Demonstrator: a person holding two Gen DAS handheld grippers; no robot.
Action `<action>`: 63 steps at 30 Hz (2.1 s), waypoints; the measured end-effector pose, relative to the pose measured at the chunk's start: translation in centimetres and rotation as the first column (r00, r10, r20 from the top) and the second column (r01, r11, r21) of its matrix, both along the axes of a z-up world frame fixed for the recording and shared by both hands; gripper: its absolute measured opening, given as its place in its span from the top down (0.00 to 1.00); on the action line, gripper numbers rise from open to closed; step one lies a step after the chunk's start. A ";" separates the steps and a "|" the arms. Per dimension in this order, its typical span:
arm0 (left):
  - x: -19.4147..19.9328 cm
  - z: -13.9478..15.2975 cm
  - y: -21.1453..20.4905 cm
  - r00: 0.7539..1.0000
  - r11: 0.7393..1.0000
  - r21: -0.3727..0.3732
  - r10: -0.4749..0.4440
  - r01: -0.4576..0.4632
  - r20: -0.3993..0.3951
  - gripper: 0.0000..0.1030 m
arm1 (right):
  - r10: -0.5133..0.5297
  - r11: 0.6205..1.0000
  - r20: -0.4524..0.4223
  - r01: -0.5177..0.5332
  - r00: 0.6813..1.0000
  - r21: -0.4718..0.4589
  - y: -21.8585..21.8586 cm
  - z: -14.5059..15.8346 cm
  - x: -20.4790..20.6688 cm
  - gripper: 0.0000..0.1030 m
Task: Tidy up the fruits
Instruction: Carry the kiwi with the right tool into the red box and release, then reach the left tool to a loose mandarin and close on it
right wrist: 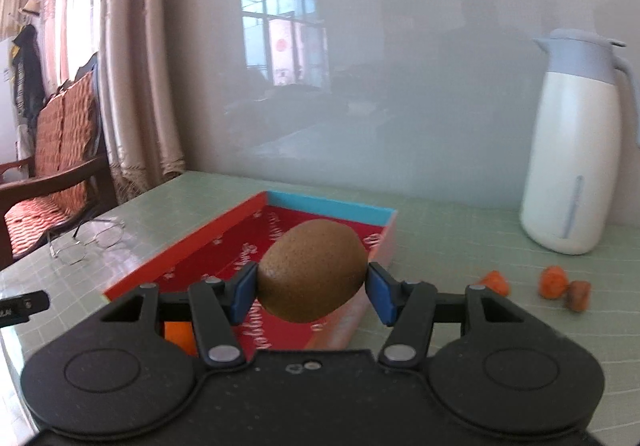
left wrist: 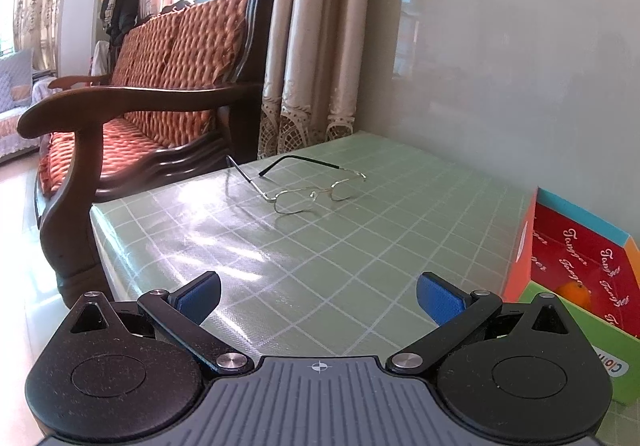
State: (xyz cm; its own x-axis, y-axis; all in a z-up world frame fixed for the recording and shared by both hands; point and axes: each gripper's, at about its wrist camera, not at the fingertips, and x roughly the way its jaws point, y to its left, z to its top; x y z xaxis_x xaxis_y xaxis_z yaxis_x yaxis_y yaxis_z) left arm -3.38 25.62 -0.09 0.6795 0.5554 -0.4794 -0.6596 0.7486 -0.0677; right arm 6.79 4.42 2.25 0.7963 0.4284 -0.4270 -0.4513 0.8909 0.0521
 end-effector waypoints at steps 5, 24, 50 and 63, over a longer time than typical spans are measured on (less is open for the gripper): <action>0.3 0.1 -0.6 1.000 1.000 0.008 -0.013 0.013 -0.008 0.00 | 0.033 0.998 -0.033 -0.034 0.999 -0.048 1.8 -1.2 0.2 0.42; 2.5 0.8 -5.4 0.981 0.980 0.051 -0.194 0.193 0.006 0.00 | -0.374 0.921 -0.014 0.373 0.927 0.109 -12.0 1.4 1.8 0.12; 6.7 2.1 -21.1 0.842 0.839 0.096 -0.539 0.536 0.005 0.00 | -0.626 0.777 -0.031 0.626 0.779 0.068 -27.6 0.6 -1.1 0.12; 9.0 0.9 -28.1 0.765 0.757 0.115 -0.640 0.643 -0.071 0.00 | -0.690 0.720 -0.034 0.690 0.723 0.068 -33.3 0.4 -2.6 0.12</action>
